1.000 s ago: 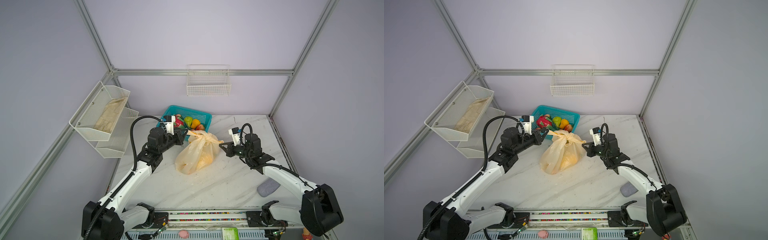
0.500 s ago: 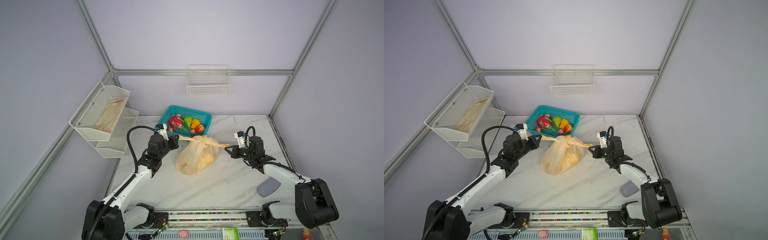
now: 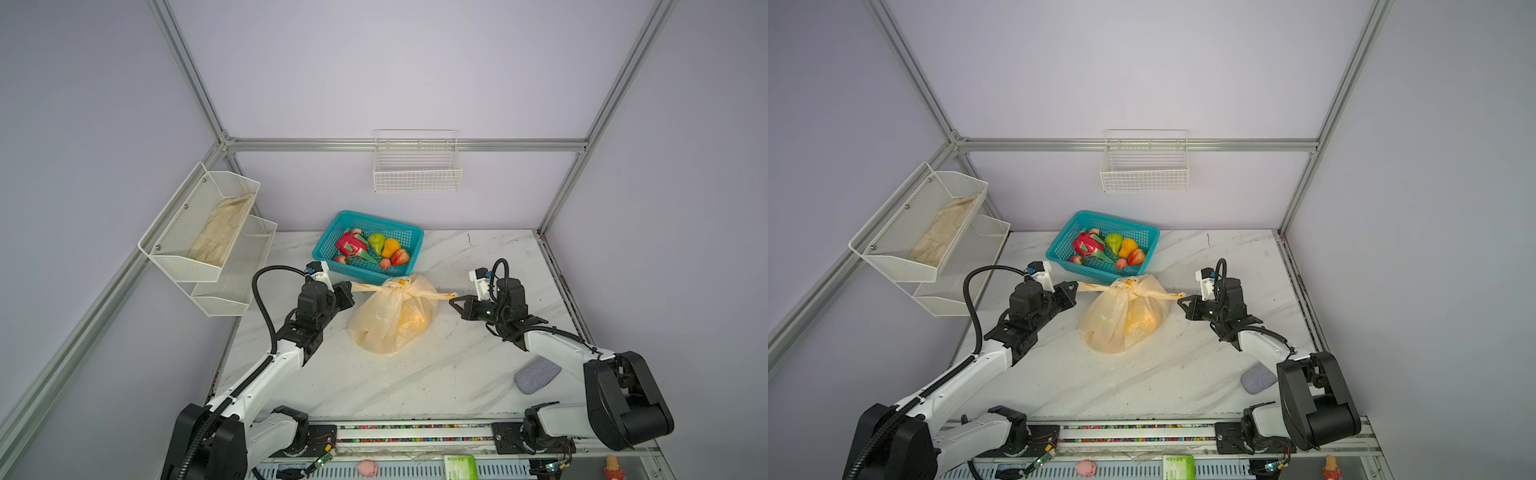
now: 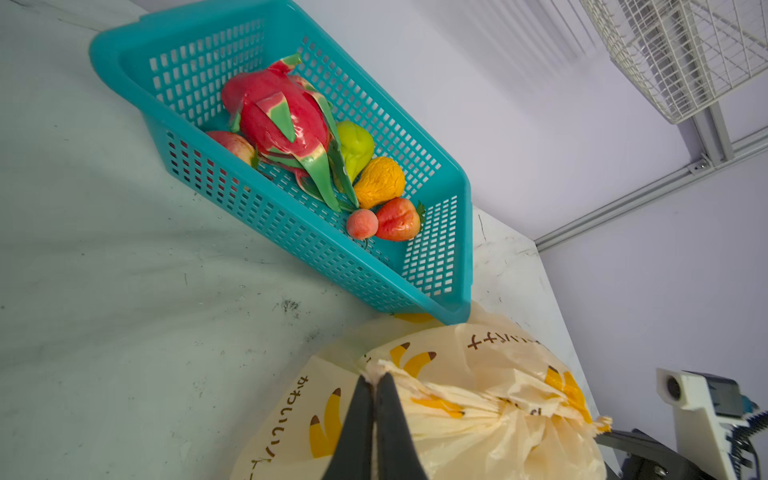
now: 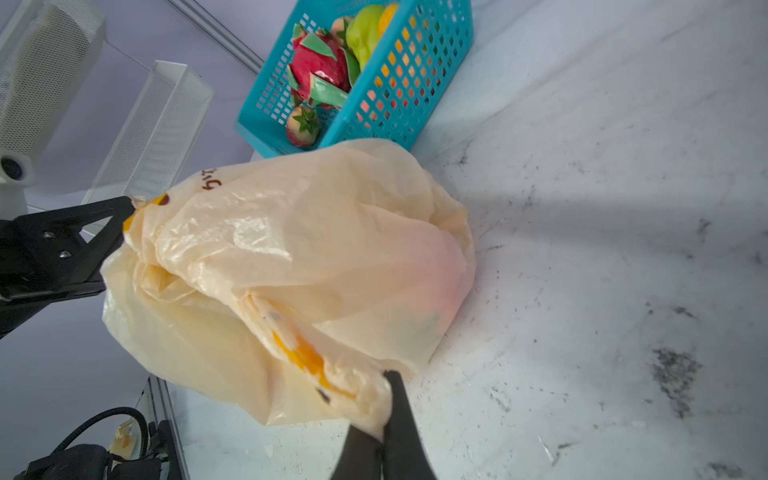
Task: Place the fake fruits into the plastic bag and tie a complex knot
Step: 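Lower the bag onto the table and open both grippers, releasing the handles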
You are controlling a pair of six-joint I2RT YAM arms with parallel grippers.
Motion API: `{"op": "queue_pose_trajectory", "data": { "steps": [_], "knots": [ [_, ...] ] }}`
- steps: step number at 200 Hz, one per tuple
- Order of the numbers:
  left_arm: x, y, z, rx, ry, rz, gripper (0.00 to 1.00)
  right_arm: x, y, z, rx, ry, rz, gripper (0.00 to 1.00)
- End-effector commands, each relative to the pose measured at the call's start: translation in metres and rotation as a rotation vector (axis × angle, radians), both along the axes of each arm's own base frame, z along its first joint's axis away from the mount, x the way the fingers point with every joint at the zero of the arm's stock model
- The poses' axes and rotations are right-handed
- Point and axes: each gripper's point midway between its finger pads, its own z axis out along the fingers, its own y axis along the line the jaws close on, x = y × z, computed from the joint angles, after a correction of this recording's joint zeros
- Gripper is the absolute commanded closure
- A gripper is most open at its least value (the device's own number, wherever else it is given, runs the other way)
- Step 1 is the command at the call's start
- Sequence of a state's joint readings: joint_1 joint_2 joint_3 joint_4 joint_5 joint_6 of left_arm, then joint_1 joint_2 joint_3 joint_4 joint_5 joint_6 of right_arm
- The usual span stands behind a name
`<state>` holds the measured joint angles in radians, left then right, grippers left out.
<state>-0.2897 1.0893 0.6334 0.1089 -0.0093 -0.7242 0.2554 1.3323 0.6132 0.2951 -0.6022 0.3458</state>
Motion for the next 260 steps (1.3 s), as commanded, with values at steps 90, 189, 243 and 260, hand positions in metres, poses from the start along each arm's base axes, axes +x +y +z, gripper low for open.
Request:
{"op": "queue_pose_trajectory", "data": {
  "steps": [90, 189, 243, 260],
  "knots": [
    [-0.008, 0.057, -0.044, 0.023, 0.063, 0.224, 1.0, 0.016, -0.047, -0.053, -0.085, 0.091, -0.161, 1.0],
    [-0.009, 0.03, -0.046, 0.053, 0.045, 0.057, 1.0, 0.022, -0.04, -0.05, -0.082, 0.053, -0.168, 0.98],
    [-0.026, 0.031, -0.009, 0.085, -0.072, 0.02, 0.43, 0.011, -0.052, 0.044, -0.182, -0.187, -0.214, 0.61],
    [-0.033, 0.041, 0.005, 0.109, -0.126, 0.064, 0.33, 0.011, -0.067, 0.073, -0.217, -0.262, -0.29, 0.54]
  ]
}}
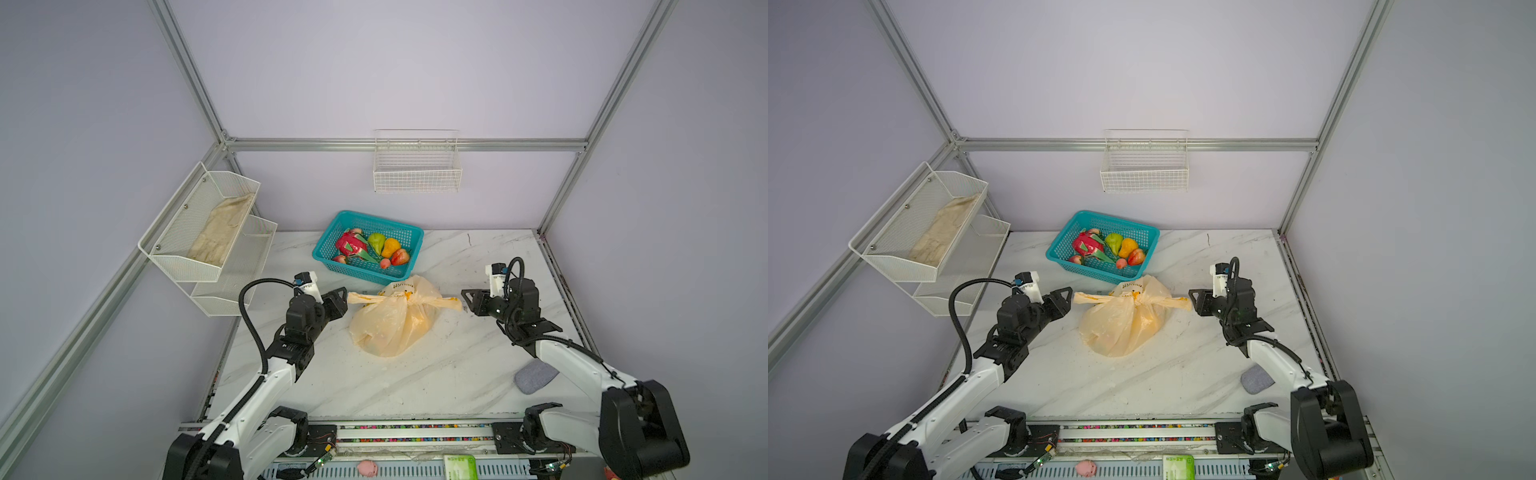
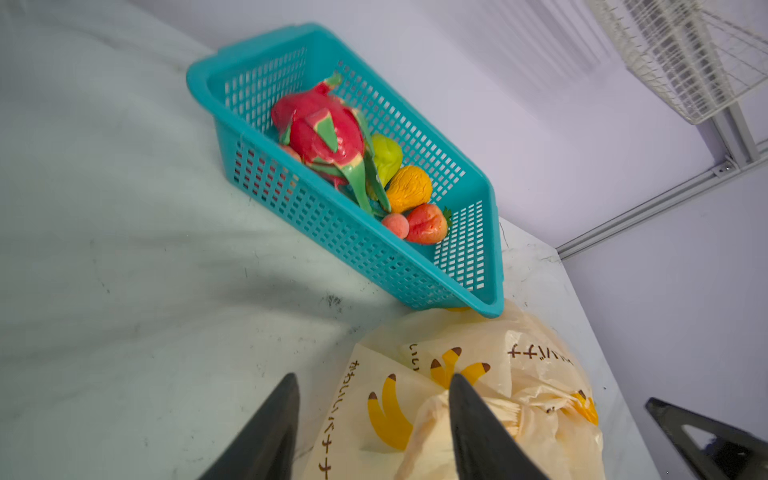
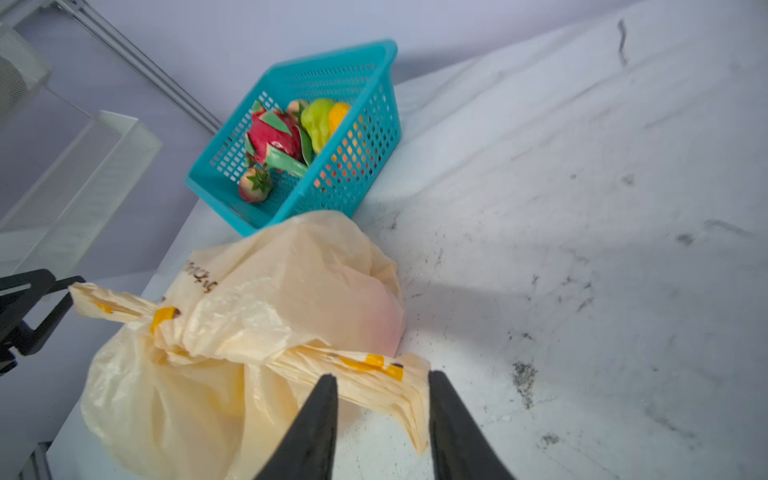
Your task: Place the fake fruits into the plastic bag and tie a complex knot
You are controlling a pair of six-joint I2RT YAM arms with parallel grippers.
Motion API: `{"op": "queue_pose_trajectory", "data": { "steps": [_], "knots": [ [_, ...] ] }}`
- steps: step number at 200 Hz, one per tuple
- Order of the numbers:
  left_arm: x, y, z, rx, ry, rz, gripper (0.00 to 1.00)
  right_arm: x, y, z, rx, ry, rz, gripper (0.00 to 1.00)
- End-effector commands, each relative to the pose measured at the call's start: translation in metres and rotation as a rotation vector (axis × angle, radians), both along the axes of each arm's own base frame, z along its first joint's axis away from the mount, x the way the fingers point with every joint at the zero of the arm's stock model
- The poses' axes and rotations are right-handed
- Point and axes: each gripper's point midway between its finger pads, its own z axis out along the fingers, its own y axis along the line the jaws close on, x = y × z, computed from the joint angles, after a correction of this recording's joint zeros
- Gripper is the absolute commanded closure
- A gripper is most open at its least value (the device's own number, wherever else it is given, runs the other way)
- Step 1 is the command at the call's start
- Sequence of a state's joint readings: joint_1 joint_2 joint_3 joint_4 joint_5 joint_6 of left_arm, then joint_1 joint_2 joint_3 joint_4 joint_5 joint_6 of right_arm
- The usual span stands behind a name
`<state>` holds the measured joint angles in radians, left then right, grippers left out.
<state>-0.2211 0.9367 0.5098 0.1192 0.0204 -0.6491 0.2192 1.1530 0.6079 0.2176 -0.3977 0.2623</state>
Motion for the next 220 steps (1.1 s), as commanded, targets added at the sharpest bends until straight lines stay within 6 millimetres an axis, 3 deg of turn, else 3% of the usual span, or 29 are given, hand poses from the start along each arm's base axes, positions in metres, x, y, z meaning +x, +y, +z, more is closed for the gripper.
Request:
{"op": "queue_pose_trajectory", "data": {
  "steps": [1, 7, 18, 37, 60, 70, 103, 130, 158, 180, 187, 205, 220],
  "knots": [
    [-0.01, 0.016, 0.011, 0.061, -0.075, 0.054, 0.33, 0.002, -0.023, 0.037, -0.094, -0.099, -0.11, 0.53],
    [-0.012, 0.022, 0.013, 0.069, -0.09, 0.087, 0.3, 0.003, -0.029, 0.045, -0.11, -0.121, -0.144, 0.5],
    [-0.016, 0.034, 0.02, 0.094, -0.126, 0.141, 0.24, 0.009, -0.041, 0.058, -0.141, -0.159, -0.209, 0.32],
    [-0.023, 0.054, 0.029, 0.178, -0.182, 0.235, 0.13, 0.021, -0.06, 0.072, -0.17, -0.217, -0.331, 0.19],
    [-0.027, 0.082, 0.035, 0.315, -0.212, 0.363, 0.01, 0.036, -0.084, 0.071, -0.198, -0.269, -0.485, 0.08],
    [-0.027, 0.088, 0.034, 0.377, -0.216, 0.393, 0.0, 0.04, -0.097, 0.062, -0.226, -0.273, -0.561, 0.04],
    [-0.015, 0.107, 0.016, 0.591, -0.171, 0.456, 0.0, 0.051, -0.126, 0.018, -0.366, -0.305, -0.716, 0.03],
    [0.005, 0.109, -0.016, 0.722, -0.156, 0.412, 0.0, 0.066, -0.122, -0.023, -0.459, -0.297, -0.68, 0.03],
    [0.023, 0.114, -0.048, 0.699, -0.151, 0.368, 0.0, 0.066, -0.112, -0.021, -0.453, -0.421, -0.615, 0.03],
    [0.039, 0.111, -0.051, 0.674, -0.183, 0.318, 0.0, 0.068, -0.111, -0.015, -0.412, -0.49, -0.568, 0.03],
    [0.043, 0.112, -0.054, 0.666, -0.174, 0.311, 0.0, 0.07, -0.111, -0.017, -0.408, -0.495, -0.556, 0.03],
    [0.054, 0.111, -0.084, 0.654, -0.13, 0.266, 0.0, 0.076, -0.112, -0.03, -0.406, -0.503, -0.535, 0.03],
    [0.057, 0.108, -0.09, 0.67, -0.128, 0.237, 0.0, 0.078, -0.113, -0.041, -0.395, -0.513, -0.529, 0.03]
  ]
}}
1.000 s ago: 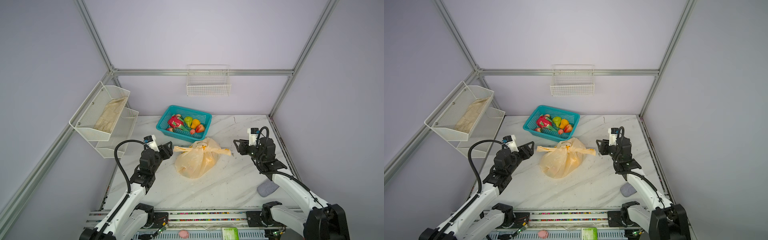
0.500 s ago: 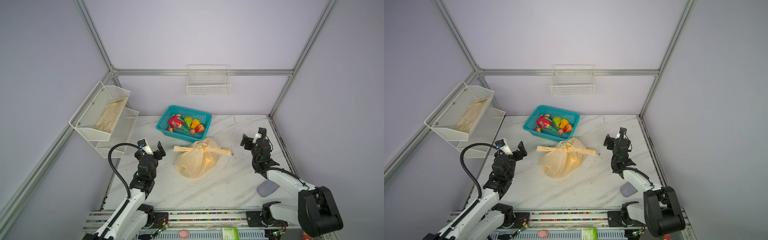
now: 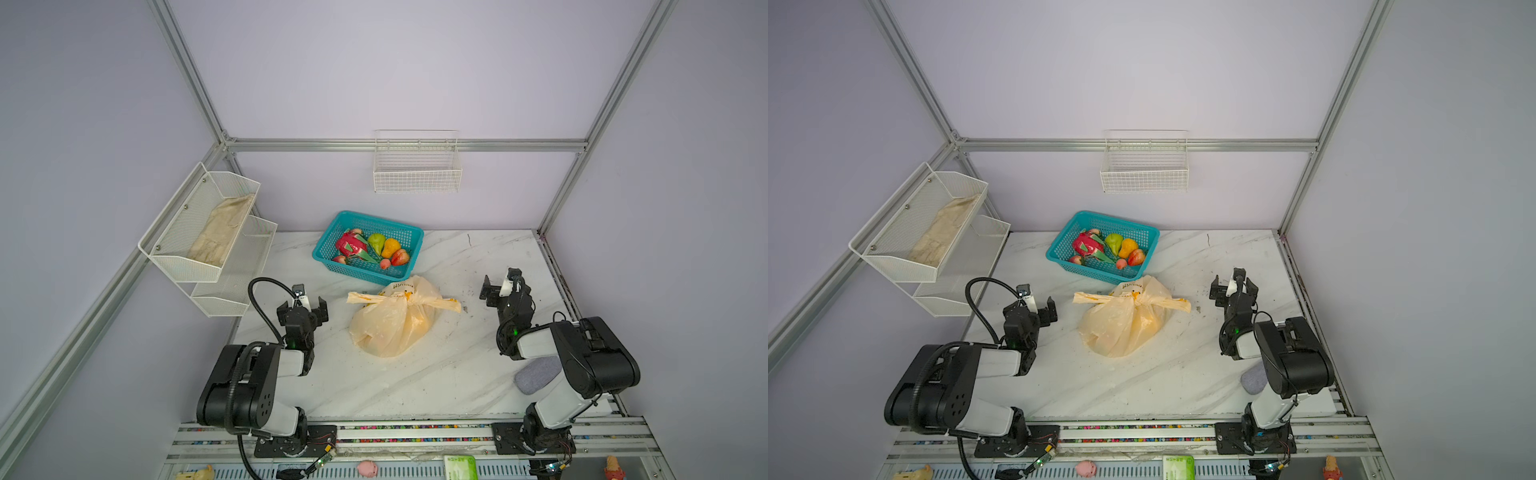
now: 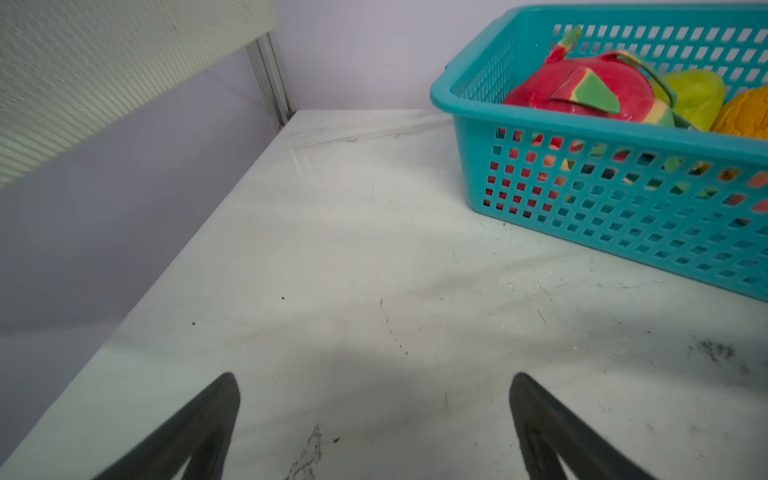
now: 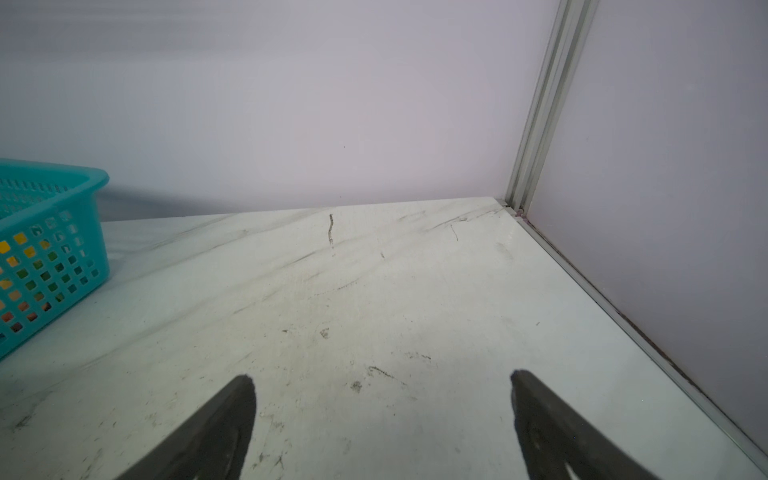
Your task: Place the fake fruits into the plastic bag and tie a complex knot
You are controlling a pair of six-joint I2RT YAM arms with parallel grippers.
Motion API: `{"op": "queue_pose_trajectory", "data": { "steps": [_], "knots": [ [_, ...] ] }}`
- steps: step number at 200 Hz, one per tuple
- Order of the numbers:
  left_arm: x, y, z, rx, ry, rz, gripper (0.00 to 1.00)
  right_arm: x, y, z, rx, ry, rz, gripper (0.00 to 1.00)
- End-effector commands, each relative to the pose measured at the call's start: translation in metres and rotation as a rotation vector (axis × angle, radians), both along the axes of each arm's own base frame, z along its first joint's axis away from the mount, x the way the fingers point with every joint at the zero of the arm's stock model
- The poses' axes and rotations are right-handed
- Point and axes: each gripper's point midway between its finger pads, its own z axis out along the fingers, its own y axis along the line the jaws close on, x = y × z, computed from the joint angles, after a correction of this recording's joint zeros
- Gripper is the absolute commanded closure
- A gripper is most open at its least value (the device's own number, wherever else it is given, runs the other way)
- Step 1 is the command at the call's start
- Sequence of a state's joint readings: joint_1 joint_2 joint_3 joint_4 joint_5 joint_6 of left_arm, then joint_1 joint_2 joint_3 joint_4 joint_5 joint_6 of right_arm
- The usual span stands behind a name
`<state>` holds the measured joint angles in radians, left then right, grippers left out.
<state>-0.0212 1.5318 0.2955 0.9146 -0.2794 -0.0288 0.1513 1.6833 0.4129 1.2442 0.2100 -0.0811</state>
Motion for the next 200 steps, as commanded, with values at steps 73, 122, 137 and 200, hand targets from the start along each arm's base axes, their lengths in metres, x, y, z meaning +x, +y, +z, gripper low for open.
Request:
{"op": "queue_pose_trajectory", "data": {
  "steps": [73, 122, 137, 200],
  "knots": [
    [0.027, -0.009, 0.022, -0.003, -0.062, -0.08, 0.0, 0.017, -0.007, 0.001, 0.026, -0.05, 0.006, 0.03],
    [0.027, -0.009, 0.022, -0.002, -0.061, -0.079, 0.01, 0.017, -0.007, 0.002, 0.022, -0.053, 0.004, 0.03],
    [0.027, -0.009, 0.022, -0.003, -0.061, -0.079, 0.0, 0.017, -0.008, 0.002, 0.022, -0.054, 0.003, 0.03],
    [0.028, -0.009, 0.022, -0.004, -0.063, -0.08, 0.0, 0.017, -0.007, 0.001, 0.022, -0.052, 0.004, 0.03]
  ]
}}
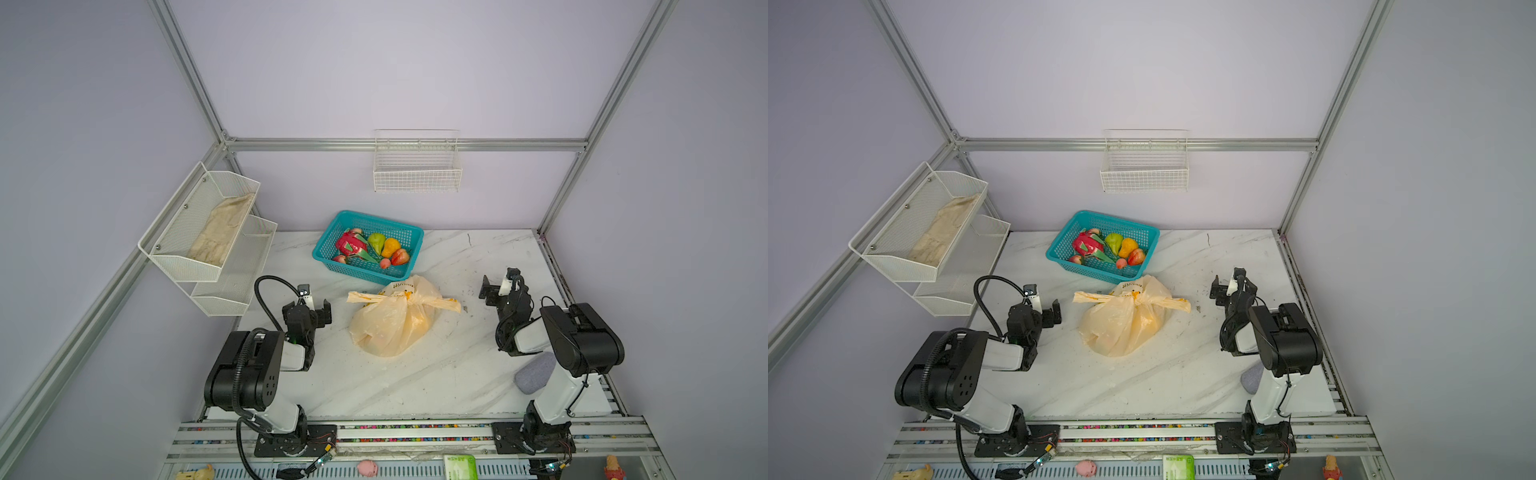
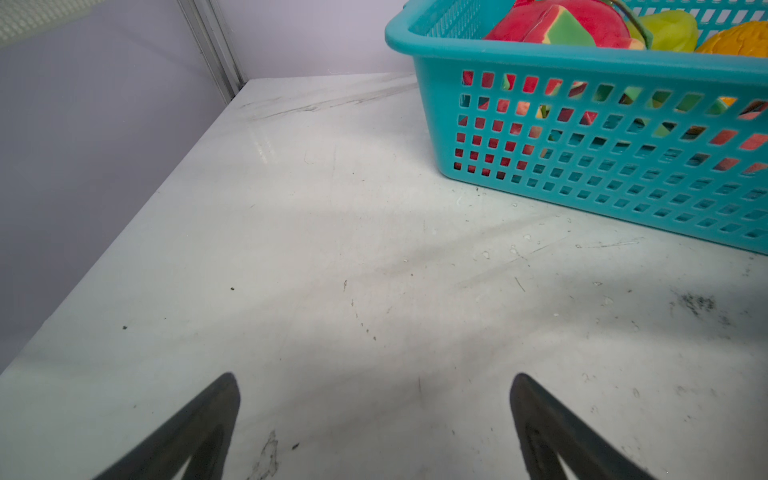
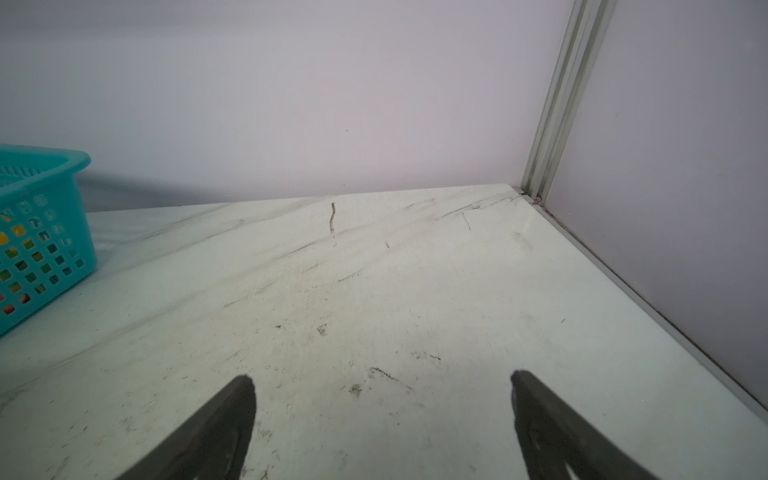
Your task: Place the fake fruits into the plastic bag and tie a complex knot
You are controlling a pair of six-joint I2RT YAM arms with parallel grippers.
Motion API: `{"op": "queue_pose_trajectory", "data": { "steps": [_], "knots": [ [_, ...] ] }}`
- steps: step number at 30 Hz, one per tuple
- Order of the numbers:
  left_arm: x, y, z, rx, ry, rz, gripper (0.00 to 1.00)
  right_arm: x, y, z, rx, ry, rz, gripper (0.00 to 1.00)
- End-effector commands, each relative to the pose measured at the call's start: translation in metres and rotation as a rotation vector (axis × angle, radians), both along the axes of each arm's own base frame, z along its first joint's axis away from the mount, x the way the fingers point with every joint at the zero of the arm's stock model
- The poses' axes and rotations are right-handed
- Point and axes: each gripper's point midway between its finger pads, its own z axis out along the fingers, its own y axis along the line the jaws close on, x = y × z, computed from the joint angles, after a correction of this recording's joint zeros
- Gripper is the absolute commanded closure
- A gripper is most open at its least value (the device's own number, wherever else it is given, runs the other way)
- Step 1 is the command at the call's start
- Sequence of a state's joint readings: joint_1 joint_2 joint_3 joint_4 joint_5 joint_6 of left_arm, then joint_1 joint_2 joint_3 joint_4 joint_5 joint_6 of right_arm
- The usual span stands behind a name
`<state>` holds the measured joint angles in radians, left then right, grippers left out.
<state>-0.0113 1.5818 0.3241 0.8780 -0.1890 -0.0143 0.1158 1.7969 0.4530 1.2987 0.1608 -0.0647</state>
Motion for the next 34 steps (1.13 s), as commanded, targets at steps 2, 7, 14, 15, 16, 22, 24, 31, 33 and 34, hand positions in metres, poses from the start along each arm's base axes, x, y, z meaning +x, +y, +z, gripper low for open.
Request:
{"op": "queue_pose_trajectory", "data": {
  "steps": [2, 7, 14, 15, 16, 22, 24, 31, 33, 34],
  "knots": [
    [0.021, 0.0024, 0.0391, 0.009, -0.125, 0.001, 0.0, 0.0028, -0.0026, 0.0202, 0.003, -0.07, -0.009, 0.03],
    [0.0209, 0.0023, 0.0388, 0.01, -0.124, 0.0, 0.0, 0.0029, -0.0023, 0.0204, 0.003, -0.07, -0.009, 0.03],
    [0.0212, 0.0023, 0.0395, 0.009, -0.126, 0.0, 0.0, 0.003, -0.0022, 0.0205, 0.002, -0.071, -0.008, 0.03],
    [0.0211, 0.0022, 0.0393, 0.008, -0.125, 0.0, 0.0, 0.003, -0.0022, 0.0203, 0.003, -0.07, -0.008, 0.03],
    [0.021, 0.0025, 0.0395, 0.009, -0.126, 0.0, 0.0, 0.0029, -0.0026, 0.02, 0.002, -0.069, -0.009, 0.03],
    [0.021, 0.0023, 0.039, 0.009, -0.124, 0.0, 0.0, 0.0033, -0.0022, 0.0207, 0.003, -0.071, -0.009, 0.03],
    [0.021, 0.0023, 0.0388, 0.009, -0.124, 0.0, 0.0, 0.0033, -0.0023, 0.0207, 0.003, -0.071, -0.009, 0.03],
    [0.0208, 0.0019, 0.0386, 0.008, -0.127, -0.002, 0.0, 0.0032, -0.0025, 0.0206, 0.003, -0.071, -0.009, 0.03],
    [0.0217, 0.0017, 0.0387, 0.01, -0.132, -0.004, 0.0, 0.0031, -0.0021, 0.0204, 0.003, -0.07, -0.008, 0.03],
    [0.0219, 0.0016, 0.0383, 0.008, -0.131, -0.004, 0.01, 0.0032, -0.0025, 0.0206, 0.004, -0.071, -0.009, 0.03]
  ]
}}
